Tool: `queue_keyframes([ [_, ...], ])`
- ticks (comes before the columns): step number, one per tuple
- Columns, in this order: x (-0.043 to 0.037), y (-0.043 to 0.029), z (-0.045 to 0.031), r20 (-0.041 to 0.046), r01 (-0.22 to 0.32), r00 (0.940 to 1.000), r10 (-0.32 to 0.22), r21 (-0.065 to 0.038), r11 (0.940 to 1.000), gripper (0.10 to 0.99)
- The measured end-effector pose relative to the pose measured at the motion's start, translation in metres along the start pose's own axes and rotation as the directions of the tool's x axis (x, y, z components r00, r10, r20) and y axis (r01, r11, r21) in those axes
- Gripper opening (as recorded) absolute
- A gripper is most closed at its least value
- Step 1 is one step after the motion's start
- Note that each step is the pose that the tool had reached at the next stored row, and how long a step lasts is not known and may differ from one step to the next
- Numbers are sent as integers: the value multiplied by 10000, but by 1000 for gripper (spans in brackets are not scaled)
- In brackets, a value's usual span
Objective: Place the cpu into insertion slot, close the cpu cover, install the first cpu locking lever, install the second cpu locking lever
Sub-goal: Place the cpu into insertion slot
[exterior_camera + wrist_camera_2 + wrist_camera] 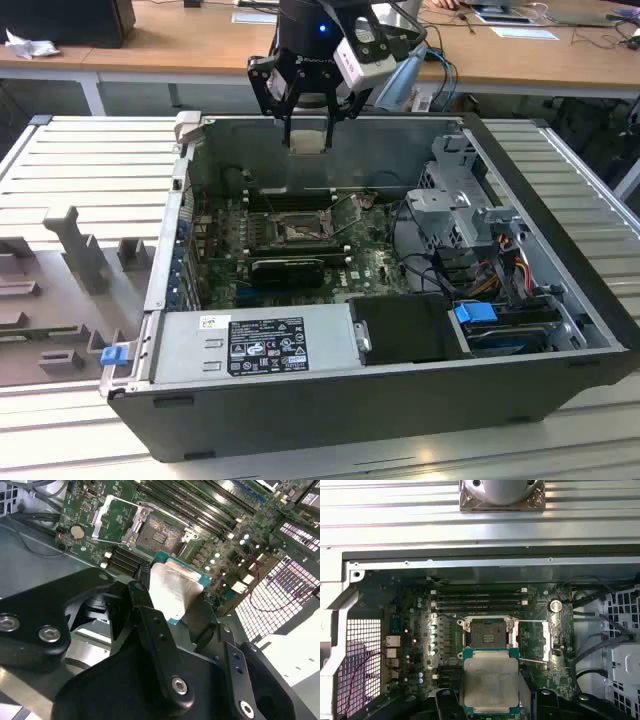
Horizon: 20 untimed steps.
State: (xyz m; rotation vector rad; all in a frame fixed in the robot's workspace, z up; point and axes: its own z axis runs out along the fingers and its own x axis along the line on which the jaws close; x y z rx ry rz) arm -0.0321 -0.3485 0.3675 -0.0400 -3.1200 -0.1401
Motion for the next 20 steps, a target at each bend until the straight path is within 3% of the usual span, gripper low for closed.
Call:
queue_keyframes([
  [2,-1,0,0,25,-308,9995,308,-5,9995,529],
  [4,0,0,4,100,-1189,9929,1189,-27,9929,529],
  [5,-1,-1,7,109,-1298,9915,1299,-32,9915,529],
  [12,1,-4,26,112,-1331,9910,1331,-32,9911,529],
  [20,1,-4,27,157,-1841,9828,1841,-50,9829,529],
])
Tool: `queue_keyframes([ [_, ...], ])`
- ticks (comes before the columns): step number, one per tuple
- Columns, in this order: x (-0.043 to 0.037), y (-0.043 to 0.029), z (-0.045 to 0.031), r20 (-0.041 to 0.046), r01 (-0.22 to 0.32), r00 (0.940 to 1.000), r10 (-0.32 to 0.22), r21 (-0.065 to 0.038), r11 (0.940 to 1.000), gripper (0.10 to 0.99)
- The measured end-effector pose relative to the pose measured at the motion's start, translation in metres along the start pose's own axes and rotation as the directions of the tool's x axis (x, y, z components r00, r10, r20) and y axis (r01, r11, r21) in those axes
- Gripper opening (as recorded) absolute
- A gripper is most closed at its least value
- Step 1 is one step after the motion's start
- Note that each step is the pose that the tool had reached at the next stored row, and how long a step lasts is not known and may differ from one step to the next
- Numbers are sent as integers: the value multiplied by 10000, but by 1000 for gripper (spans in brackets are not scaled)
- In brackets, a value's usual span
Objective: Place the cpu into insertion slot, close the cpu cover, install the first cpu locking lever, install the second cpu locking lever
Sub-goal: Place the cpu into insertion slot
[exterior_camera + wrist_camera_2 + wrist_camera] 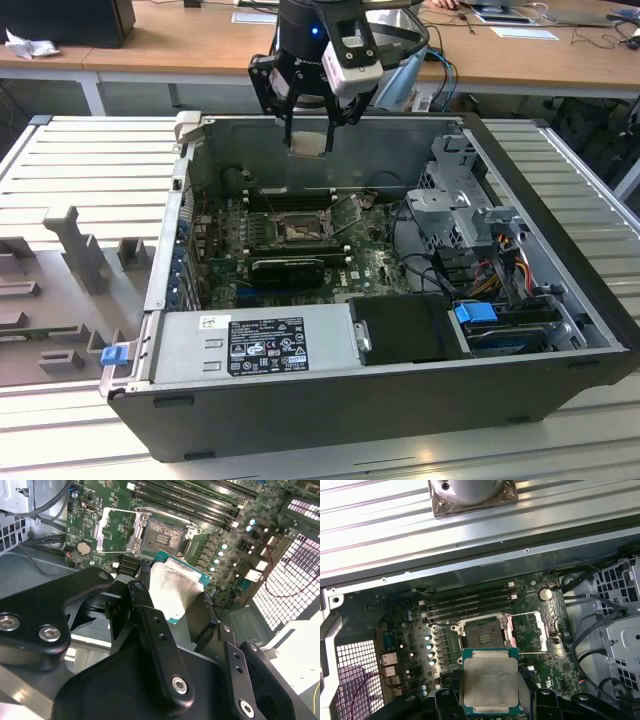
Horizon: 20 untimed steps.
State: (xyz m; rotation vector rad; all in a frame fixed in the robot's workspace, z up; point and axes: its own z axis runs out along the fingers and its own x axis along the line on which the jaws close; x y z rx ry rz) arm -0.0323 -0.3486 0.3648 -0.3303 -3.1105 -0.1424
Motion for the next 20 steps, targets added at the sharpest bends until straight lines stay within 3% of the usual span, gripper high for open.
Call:
queue_keyframes([
  [20,0,0,0,90,-1017,9948,1017,-25,9948,529],
])
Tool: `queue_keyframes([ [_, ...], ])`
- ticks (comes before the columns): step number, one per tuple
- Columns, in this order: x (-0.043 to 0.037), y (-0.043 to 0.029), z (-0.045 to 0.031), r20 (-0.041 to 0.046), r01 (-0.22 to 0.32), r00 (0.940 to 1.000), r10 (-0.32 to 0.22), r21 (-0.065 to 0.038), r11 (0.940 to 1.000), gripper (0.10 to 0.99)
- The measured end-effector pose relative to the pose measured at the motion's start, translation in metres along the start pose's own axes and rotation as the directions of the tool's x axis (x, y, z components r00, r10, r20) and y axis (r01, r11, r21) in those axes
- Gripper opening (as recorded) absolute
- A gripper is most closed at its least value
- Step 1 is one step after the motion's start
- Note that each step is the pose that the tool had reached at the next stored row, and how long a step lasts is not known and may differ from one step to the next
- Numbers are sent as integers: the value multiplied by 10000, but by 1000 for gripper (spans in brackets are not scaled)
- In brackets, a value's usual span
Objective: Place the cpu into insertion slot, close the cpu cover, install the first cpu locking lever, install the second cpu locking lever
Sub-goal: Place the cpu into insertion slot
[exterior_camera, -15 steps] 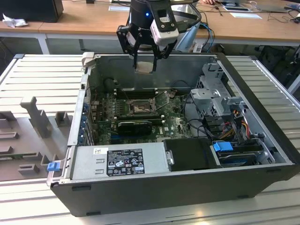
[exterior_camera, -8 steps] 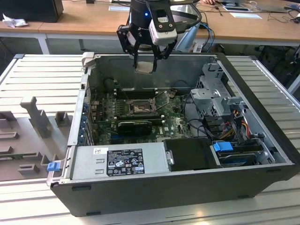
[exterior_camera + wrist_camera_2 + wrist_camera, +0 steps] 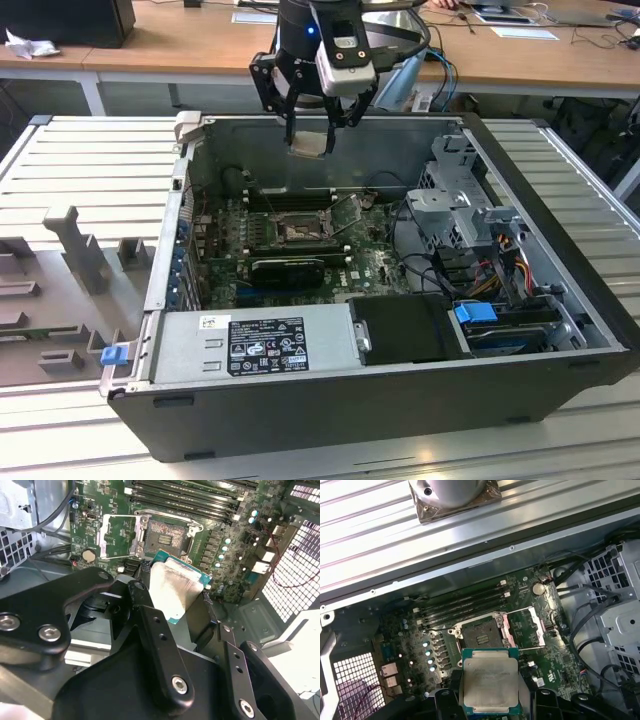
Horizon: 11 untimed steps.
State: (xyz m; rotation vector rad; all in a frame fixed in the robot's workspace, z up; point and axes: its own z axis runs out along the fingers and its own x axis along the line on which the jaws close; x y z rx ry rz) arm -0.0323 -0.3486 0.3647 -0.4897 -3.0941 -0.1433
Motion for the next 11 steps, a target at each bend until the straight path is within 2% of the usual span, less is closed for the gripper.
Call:
queue_keyframes([
  [11,0,0,5,27,-293,9996,293,-6,9996,529],
])
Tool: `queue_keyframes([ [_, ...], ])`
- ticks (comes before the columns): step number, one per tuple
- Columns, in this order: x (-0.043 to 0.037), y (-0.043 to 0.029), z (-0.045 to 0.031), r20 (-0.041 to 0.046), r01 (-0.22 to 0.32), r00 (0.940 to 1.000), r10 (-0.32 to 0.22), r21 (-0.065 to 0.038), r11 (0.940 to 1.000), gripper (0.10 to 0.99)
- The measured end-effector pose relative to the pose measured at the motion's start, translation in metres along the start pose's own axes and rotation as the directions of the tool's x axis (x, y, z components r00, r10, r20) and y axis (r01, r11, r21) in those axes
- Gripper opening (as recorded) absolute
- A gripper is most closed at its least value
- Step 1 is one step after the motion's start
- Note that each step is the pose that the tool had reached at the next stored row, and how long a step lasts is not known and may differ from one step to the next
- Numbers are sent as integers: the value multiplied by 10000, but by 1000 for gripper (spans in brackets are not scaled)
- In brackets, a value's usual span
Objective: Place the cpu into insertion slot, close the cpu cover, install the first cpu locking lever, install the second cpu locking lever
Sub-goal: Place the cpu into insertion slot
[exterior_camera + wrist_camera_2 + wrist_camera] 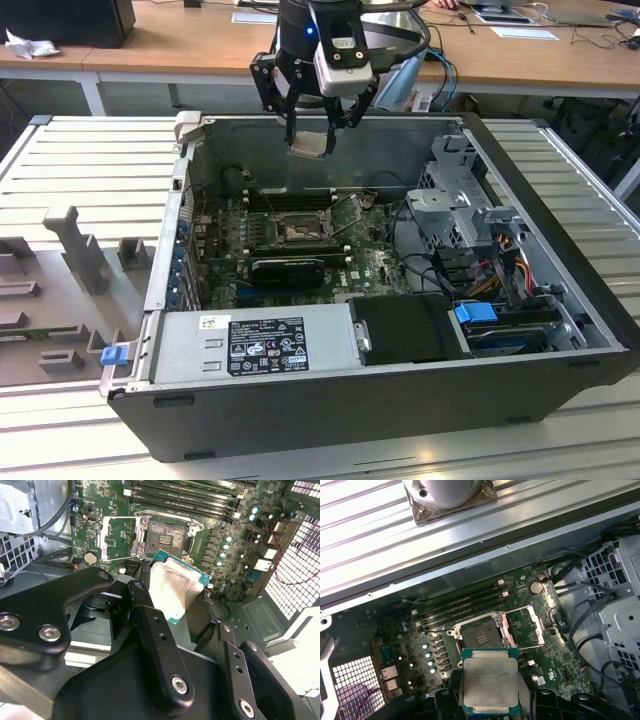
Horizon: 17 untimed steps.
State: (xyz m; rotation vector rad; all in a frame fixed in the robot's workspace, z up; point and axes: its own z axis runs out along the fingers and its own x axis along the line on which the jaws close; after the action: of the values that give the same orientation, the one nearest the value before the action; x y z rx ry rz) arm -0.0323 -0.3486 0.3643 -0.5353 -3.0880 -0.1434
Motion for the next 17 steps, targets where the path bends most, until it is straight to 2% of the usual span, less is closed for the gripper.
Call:
queue_keyframes([
  [9,0,0,0,26,-294,9996,294,-6,9996,529],
  [17,0,0,1,78,-882,9961,882,-21,9961,529],
])
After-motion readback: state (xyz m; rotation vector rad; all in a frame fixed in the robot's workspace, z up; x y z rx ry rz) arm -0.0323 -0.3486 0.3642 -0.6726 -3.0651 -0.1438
